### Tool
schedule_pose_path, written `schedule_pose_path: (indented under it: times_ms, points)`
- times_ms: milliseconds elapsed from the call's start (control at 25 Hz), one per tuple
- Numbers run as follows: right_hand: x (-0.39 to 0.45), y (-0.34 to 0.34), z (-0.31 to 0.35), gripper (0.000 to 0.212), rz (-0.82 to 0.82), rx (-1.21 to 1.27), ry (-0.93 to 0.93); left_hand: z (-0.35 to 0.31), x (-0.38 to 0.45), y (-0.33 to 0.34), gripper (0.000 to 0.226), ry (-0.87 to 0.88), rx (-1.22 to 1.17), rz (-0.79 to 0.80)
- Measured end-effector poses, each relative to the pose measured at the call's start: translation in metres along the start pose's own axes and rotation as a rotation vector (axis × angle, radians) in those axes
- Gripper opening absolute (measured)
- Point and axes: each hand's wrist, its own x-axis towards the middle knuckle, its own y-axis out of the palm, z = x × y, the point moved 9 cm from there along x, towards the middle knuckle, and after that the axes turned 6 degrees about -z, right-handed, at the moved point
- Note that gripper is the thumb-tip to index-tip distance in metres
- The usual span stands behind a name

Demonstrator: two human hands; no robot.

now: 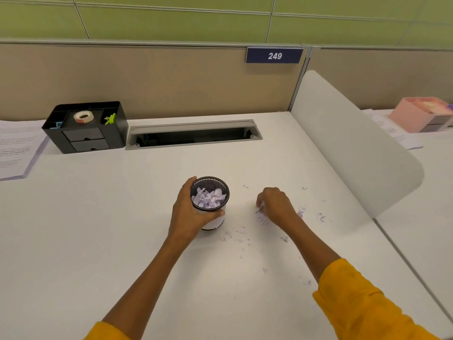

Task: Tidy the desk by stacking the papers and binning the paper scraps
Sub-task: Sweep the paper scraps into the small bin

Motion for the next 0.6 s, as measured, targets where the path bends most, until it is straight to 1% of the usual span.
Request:
schedule_pose_path:
  times_ms: [80,160,240,360,440,520,600]
  points:
    - [-0.006,-0.007,-0.012,0.019,0.035,0.153,0.103,0.0,-0.006,0.004,0.094,-0.001,0.001,0.014]
    - [-0.015,-0.018,-0.021,0.02,0.073,0.373,0.23,-0.001,-0.011,0.007,0.094,0.011,0.006,0.029]
    - [-0.024,-0.039,-0.016,0.016,0.042,0.596,0.264,-0.003,-0.015,0.011,0.095,0.028,0.015,0.043]
    - [-0.034,-0.083,0.014,0.013,-0.053,0.828,0.168,-0.005,-0.019,0.015,0.097,0.05,0.044,0.053]
    - [-0.038,-0.105,0.042,0.015,-0.067,0.916,0.078,-0.004,-0.019,0.02,0.098,0.063,0.075,0.07]
    - [-0.043,-0.114,0.07,0.017,-0.037,0.904,0.007,-0.003,-0.02,0.025,0.098,0.062,0.096,0.084]
    - [-0.049,-0.113,0.09,0.025,-0.004,0.803,-0.052,-0.005,-0.02,0.029,0.096,0.059,0.109,0.09]
